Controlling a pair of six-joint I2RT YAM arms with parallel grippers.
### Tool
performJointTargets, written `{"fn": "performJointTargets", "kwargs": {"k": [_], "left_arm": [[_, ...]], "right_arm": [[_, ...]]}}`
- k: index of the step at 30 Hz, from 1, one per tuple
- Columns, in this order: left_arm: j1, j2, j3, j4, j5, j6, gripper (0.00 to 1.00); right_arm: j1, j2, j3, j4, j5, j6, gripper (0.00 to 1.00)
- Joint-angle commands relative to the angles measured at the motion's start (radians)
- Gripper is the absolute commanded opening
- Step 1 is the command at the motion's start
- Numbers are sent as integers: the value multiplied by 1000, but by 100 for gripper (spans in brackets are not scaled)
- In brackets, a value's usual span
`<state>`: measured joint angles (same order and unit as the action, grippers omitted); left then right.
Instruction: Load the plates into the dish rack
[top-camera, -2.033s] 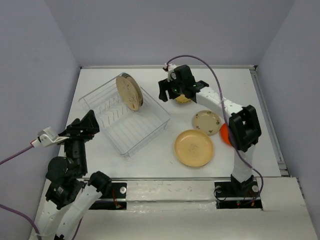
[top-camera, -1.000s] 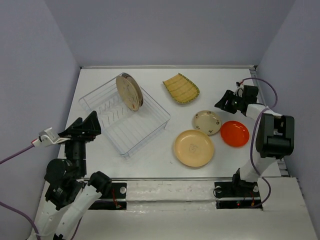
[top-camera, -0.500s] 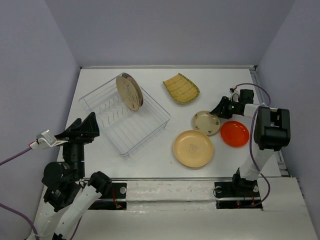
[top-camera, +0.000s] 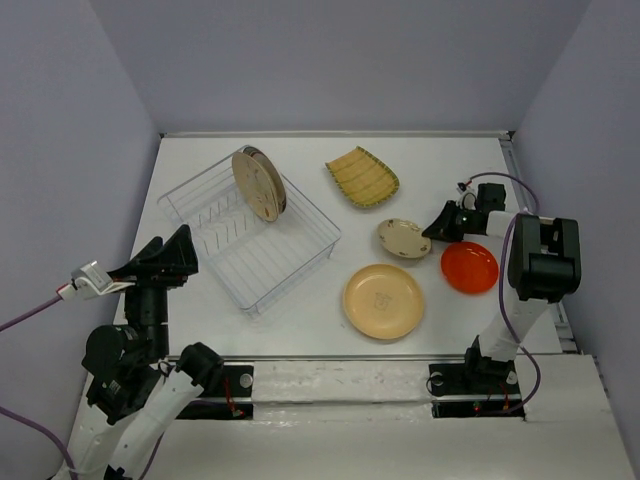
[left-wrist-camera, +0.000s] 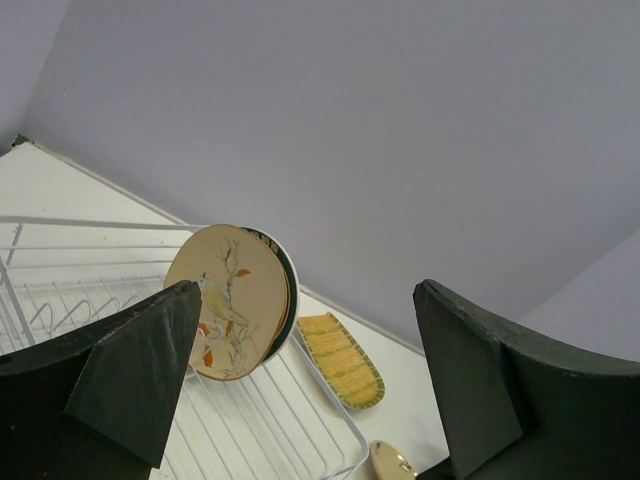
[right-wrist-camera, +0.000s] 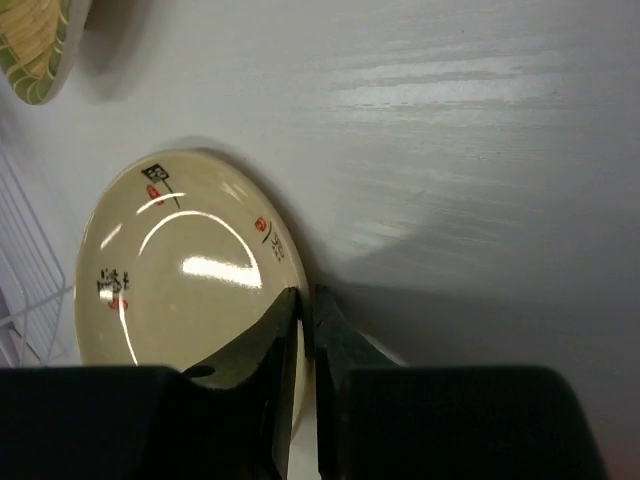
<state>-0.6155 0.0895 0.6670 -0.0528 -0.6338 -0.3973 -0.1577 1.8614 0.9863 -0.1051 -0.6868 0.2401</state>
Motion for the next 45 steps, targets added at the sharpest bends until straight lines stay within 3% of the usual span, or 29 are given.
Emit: {"fn": "performJointTargets", "kwargs": {"k": [1,4,10,12,17,18,20,22,25,28,30,33,37,45], "left_arm": [[-4,-7,-4,47,-27,18,99],[-4,-4,-3,45,-27,20,99],[-4,6,-3,45,-26,20,99],[-3,9,-3,45,-24,18,99],[3,16,-1,47,-26,20,99],[6,18,0,45,-33,20,99],[11,16,5,44,-55,18,99],[19,10,6,41,-75,12,99],[26,6,9,36,-113,5,99],[30,4,11,27,-135,2,99],[30,1,14,22,-155,-2,99],[30,-13,16,18,-173,-6,99],[30,-25,17,11,-182,-8,99],[28,-36,19,7,-191,-6,99]], "right_arm": [[1,-59,9,-35,116,-1,8],[1,-102,28,-33,185,13,7],[38,-348,51,-37,373,79,7],[142,-464,71,-67,484,90,7],[492,-585,247,-168,952,103,7],[620,-588,276,-171,1018,100,7],[824,-541,390,-169,1240,70,7],[944,-423,487,-154,1428,6,7],[1100,-257,705,-79,1597,-127,7],[1179,-14,944,-1,1680,-289,7],[1208,158,1128,37,1716,-362,7],[1251,340,1271,168,1731,-531,7],[1270,534,1543,244,1753,-714,7],[1270,634,1543,337,1728,-780,7]]}}
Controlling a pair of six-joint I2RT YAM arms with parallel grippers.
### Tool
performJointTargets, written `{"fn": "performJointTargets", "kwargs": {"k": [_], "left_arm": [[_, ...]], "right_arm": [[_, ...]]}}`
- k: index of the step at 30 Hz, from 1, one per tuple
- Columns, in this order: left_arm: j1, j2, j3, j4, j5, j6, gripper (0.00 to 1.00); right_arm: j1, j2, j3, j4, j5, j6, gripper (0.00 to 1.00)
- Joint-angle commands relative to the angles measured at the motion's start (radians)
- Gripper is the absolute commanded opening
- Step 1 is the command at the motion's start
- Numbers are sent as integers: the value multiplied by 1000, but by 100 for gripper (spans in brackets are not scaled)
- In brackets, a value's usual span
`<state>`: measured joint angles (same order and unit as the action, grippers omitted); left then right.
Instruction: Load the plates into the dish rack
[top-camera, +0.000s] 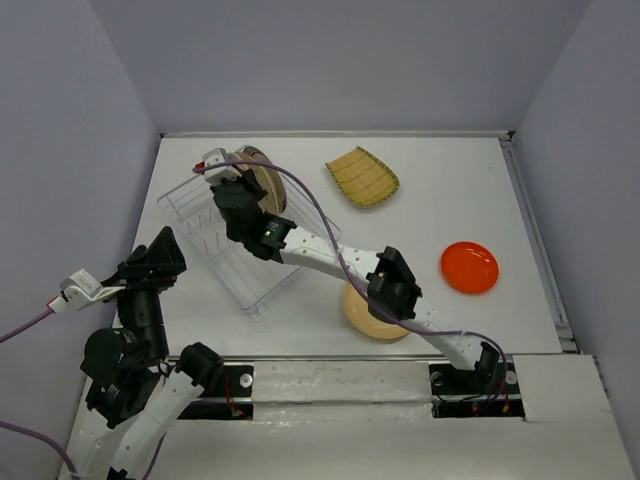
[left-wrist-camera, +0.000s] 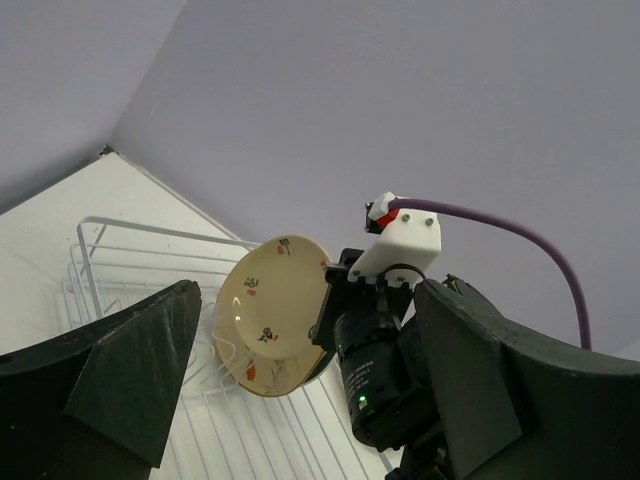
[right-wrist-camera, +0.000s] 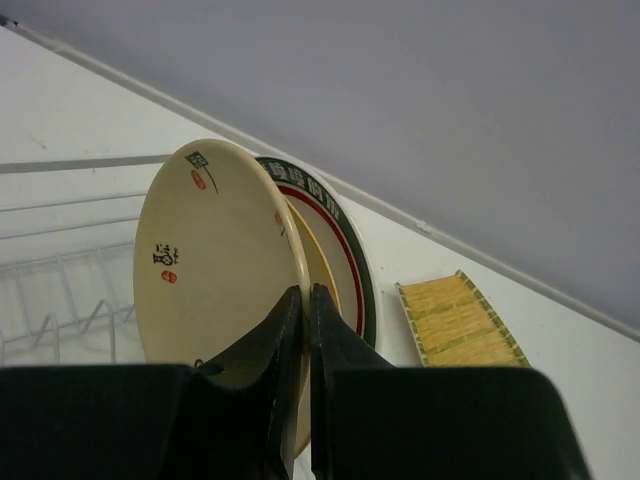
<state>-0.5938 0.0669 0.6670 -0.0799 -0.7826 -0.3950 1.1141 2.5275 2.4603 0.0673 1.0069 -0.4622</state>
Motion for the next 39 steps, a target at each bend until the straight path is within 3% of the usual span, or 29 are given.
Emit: {"fn": "performJointTargets", "kwargs": {"k": [1,10,20,28,30,31,34,39], "left_arm": [[8,-12,19,34,-40,-10,99],[8,-4,17,39,-24,-7,99],[8,-7,17,40,-15,-4,99],[8,-7,16,40,-14,-2,99],[8,-7,16,40,-14,-2,99],[8,-6,16,40,-12,-2,99],[8,1,16,40,-6,-2,99],[6,1,16,42,19,-1,99]], "right_arm": [[-2,-24,68,176,33,-95,7],[-2,28,63,230,38,-167,7],[-2,28,-76,204,22,-98,7],[-2,44,-93,203,10,-93,7],[-2,36,-87,198,3,-86,17],[-2,25,-66,159,-4,-61,32],[-2,-30,-32,18,-54,47,54],[-11,-257,-237,-64,-232,232,56]]}}
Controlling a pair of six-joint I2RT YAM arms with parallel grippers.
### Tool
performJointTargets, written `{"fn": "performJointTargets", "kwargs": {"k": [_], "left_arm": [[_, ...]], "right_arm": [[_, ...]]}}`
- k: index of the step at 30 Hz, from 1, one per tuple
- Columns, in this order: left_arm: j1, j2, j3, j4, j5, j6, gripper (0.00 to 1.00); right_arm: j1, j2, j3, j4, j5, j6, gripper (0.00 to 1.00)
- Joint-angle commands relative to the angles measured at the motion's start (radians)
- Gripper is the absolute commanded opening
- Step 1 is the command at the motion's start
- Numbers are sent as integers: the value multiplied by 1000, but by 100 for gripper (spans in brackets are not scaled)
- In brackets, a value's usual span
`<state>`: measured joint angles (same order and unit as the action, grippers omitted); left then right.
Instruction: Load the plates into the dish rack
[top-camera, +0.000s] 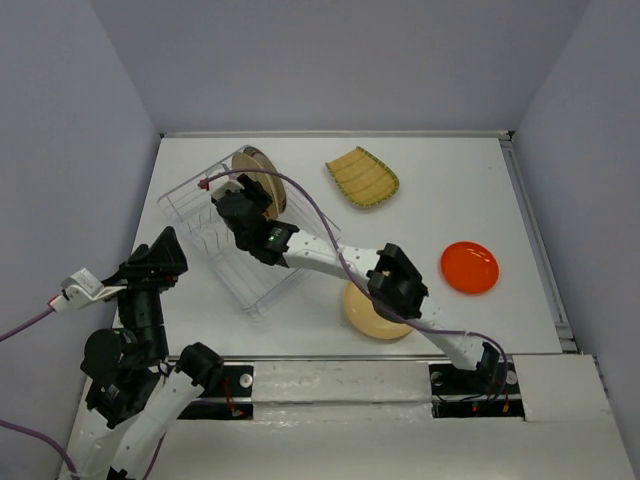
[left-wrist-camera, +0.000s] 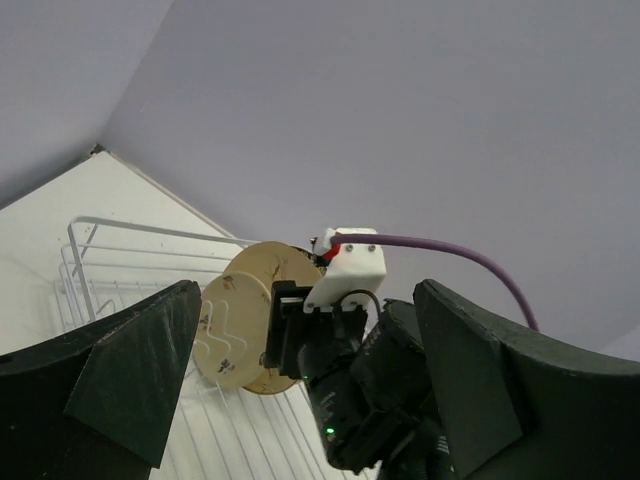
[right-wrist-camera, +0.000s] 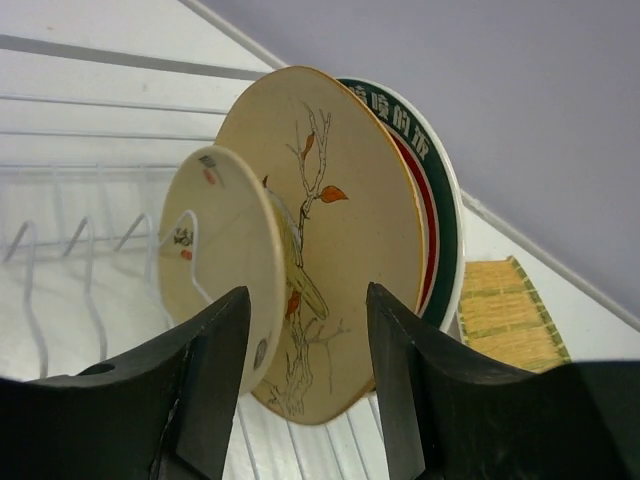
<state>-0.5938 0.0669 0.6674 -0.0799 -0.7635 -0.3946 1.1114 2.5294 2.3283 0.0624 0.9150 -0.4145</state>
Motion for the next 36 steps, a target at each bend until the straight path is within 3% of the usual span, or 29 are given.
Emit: {"fn": "performJointTargets", "kwargs": {"k": [1,5,7,12,13,18,19,22,25,33,36], "left_arm": [[6,1,15,42,1,-3,99],[6,-7,12,46,16,10,99],[6,-16,6,58,59,28,99],[-7,-36,0,72,111,43,99],[-8,-45,-2,72,115,45,99],[-24,-62,-3,100,112,48,99],[-31,-61,-5,101,115,45,99],[-37,-91,-3,101,105,45,99],[-40,-110,-3,100,112,42,99],[-55,-134,-2,101,96,45,99],[-60,-138,-2,101,96,46,99]], "right_arm": [[-22,-308,-156,-103,-184,257,56],[-116,-578,-468,-157,-341,521,56],[-195,-769,-729,-205,-382,720,55],[-686,-1191,-1320,-257,-665,1120,55],[-758,-1348,-1492,-262,-688,1190,56],[-1184,-1719,-1745,-418,-731,1244,63],[-1305,-1745,-1758,-470,-748,1231,65],[-1460,-1740,-1767,-561,-762,1220,72],[-1544,-1654,-1784,-572,-814,1220,73],[-1570,-1525,-1827,-506,-945,1195,73],[-1579,-1479,-1871,-428,-1034,1191,67]]}}
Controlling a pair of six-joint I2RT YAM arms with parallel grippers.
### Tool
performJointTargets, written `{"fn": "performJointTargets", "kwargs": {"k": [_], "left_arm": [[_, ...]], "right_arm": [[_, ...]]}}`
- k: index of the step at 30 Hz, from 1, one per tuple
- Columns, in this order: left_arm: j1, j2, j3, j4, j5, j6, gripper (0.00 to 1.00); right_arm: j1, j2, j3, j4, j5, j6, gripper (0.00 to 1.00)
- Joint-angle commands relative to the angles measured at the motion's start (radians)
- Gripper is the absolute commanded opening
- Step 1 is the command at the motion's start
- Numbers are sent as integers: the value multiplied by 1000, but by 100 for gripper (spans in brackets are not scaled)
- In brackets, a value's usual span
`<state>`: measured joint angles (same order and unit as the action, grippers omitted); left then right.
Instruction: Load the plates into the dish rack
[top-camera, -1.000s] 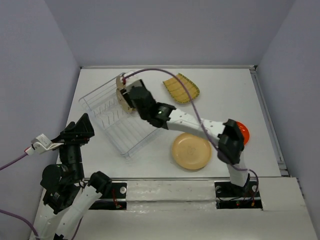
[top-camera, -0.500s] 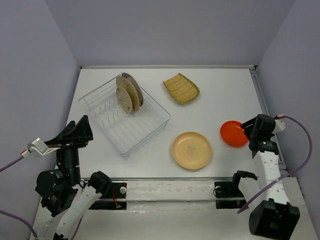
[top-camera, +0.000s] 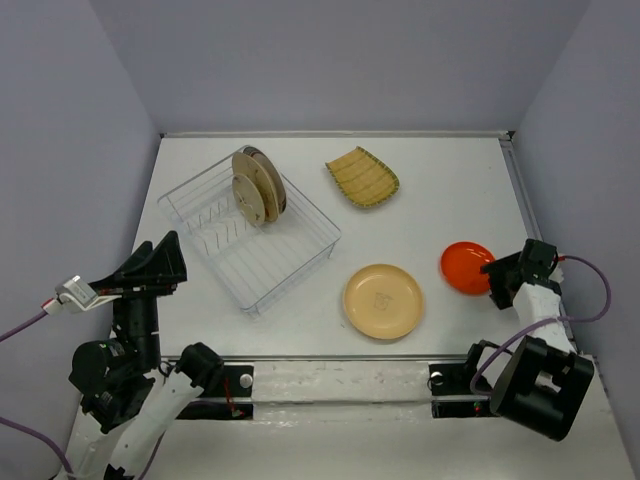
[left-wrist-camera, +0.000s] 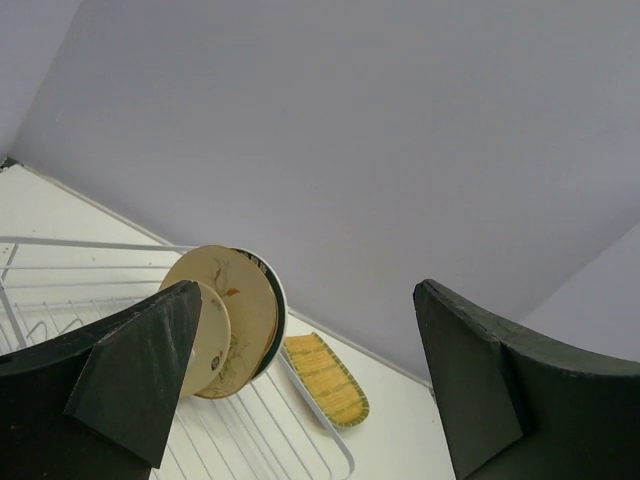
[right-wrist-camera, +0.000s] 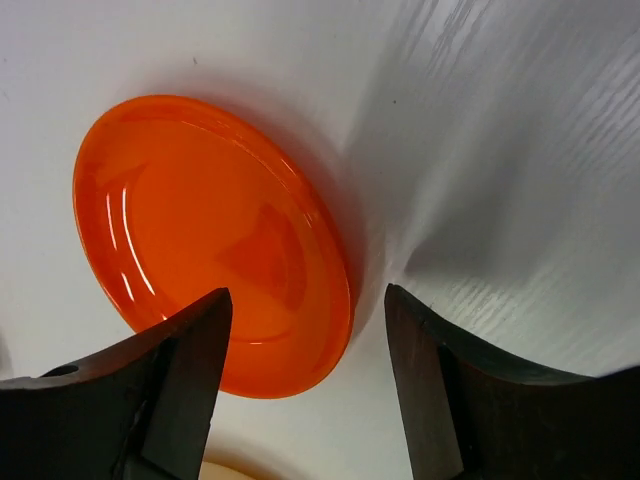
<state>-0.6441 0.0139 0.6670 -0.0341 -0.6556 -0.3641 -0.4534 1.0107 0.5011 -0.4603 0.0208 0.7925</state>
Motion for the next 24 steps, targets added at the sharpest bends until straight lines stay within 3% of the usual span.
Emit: {"fn": "performJointTargets", "kwargs": {"k": [1,8,10,13,18,19,22,24], "left_arm": [[-8,-84,-1,56,-12,16,99],[-9,-69,-3,56,-15,21,99],[-8,-63,-3,54,-13,21,99],[-8,-51,-3,54,-12,22,99],[-6,-28,-3,54,-4,25,99],[-6,-22,-3,54,-1,25,99],[0,12,-4,56,11,28,99],[4,26,-3,59,20,40,99]], "right_arm": [[-24,52,-59,118,-162,-9,64],[-24,157,-147,357,-291,79,41],[-24,157,-160,393,-280,83,24],[-24,106,-173,405,-236,73,7],[-24,-143,-180,402,-194,45,7],[-24,-256,-173,384,-193,39,7],[39,-383,-47,301,-154,-33,7],[94,-383,101,264,-141,-59,7]]}}
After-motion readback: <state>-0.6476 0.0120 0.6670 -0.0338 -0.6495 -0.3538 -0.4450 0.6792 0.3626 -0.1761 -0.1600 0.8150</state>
